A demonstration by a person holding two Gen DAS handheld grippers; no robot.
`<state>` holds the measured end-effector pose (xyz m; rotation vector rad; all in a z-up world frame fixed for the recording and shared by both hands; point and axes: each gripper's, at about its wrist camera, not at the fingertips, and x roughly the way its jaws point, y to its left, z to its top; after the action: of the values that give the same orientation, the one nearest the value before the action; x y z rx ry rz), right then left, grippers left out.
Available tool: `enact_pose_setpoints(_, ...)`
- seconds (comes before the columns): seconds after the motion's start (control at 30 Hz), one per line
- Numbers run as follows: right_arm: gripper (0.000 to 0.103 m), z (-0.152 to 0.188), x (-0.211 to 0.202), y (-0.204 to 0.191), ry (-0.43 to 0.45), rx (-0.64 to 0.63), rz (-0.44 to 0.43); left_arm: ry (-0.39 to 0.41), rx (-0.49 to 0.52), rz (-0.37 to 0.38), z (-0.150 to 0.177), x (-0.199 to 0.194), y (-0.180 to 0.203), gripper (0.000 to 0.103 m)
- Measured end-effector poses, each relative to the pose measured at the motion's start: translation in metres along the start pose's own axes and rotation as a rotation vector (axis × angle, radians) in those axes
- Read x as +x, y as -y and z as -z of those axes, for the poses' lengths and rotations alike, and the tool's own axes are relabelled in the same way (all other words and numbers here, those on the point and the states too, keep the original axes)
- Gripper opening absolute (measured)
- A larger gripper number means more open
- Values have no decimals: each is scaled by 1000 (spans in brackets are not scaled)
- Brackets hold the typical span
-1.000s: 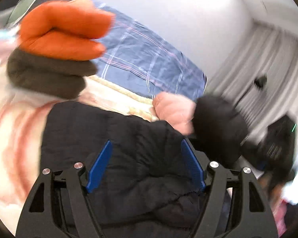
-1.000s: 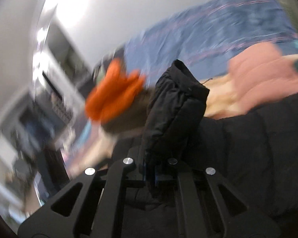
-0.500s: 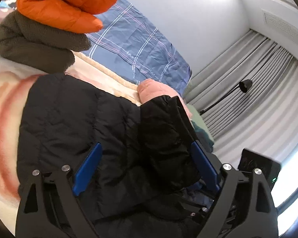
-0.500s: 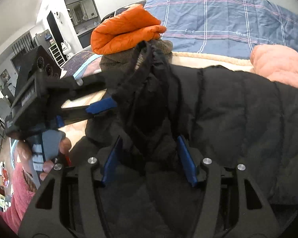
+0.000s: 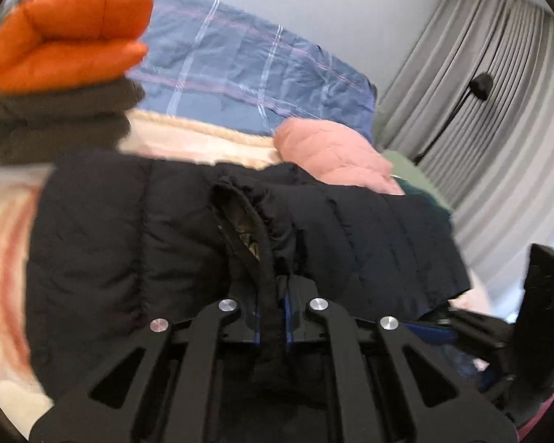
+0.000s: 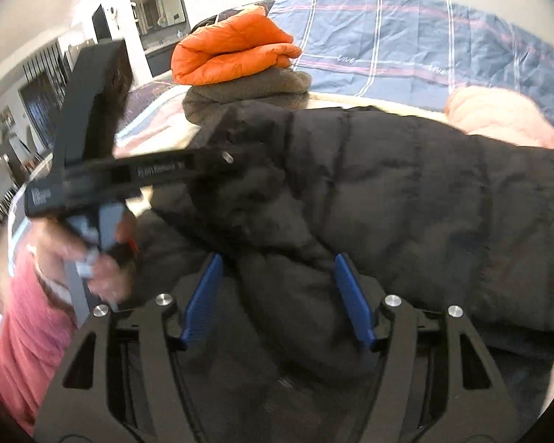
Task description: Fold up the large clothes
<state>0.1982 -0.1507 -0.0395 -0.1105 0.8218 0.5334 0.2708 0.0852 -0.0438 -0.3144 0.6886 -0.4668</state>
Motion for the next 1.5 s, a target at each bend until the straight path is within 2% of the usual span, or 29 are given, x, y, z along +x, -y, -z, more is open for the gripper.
enact_pose_setpoints(0.1,74,7,-14,18,30,18,56,92,3,-11,-16,-27,7,7)
enact_pose_setpoints(0.17,75,6,-20,35,46,73,59,152,20,-58,-35,-52,11,7)
enact_pose_setpoints(0.23,75,7,-25,51,63,136,48,168,39,-110,-49,-70,8,7)
enact_pose_setpoints(0.3,76,10,-26,64,62,189,51,126,65,-166,-56,-78,-2,7)
enact_pose_setpoints(0.33,76,12,-25,68,51,204,47,86,72,-191,-56,-75,-9,8)
enact_pose_setpoints(0.37,76,15,-25,70,33,216,36,12,73,-238,-51,-65,-22,8)
enact_pose_setpoints(0.43,77,20,-26,69,20,214,20,-113,85,-345,-33,-39,-41,9)
enact_pose_setpoints(0.5,77,24,-34,64,17,196,5,-193,102,-407,-7,-19,-56,13)
enact_pose_setpoints(0.57,77,21,-45,60,46,177,13,-204,134,-437,14,-8,-63,27)
enact_pose_setpoints(0.63,76,15,-58,64,103,187,84,-179,154,-486,16,-9,-61,38)
enact_pose_setpoints(0.67,74,11,-60,67,120,198,103,-176,159,-506,12,-10,-60,40)
enact_pose_setpoints(0.73,50,3,-59,76,141,215,132,-153,173,-543,3,-19,-51,41)
enact_pose_setpoints(0.77,44,0,-56,79,136,220,149,-120,180,-559,-4,-27,-46,41)
enact_pose_setpoints(0.8,34,-2,-50,84,125,232,169,-89,179,-562,-9,-34,-39,41)
enact_pose_setpoints(0.87,32,-1,-34,94,93,266,189,-7,138,-509,-19,-56,-25,40)
enact_pose_setpoints(0.9,32,1,-23,99,68,289,189,9,118,-471,-21,-60,-23,40)
enact_pose_setpoints(0.97,32,5,-5,105,33,304,196,21,85,-367,-20,-59,-14,40)
enact_pose_setpoints(1.03,34,7,8,102,20,296,217,-19,131,-339,-13,-40,-5,40)
enact_pose_setpoints(1.1,34,7,19,97,-1,271,254,-116,217,-401,-1,-1,-1,41)
enact_pose_setpoints(1.13,33,7,23,95,-8,258,267,-165,272,-463,9,23,-4,44)
enact_pose_setpoints(1.17,33,6,27,94,-20,243,278,-177,315,-498,18,39,-7,45)
enact_pose_setpoints(1.33,35,8,40,86,-60,206,378,-175,324,-520,21,36,-10,47)
enact_pose_setpoints(1.4,38,7,31,89,-52,226,366,-165,347,-546,21,24,-1,47)
enact_pose_setpoints(1.47,51,13,8,93,-35,265,320,-144,335,-543,22,6,1,51)
enact_pose_setpoints(1.5,61,18,-6,93,-22,268,299,-127,317,-520,23,-13,3,54)
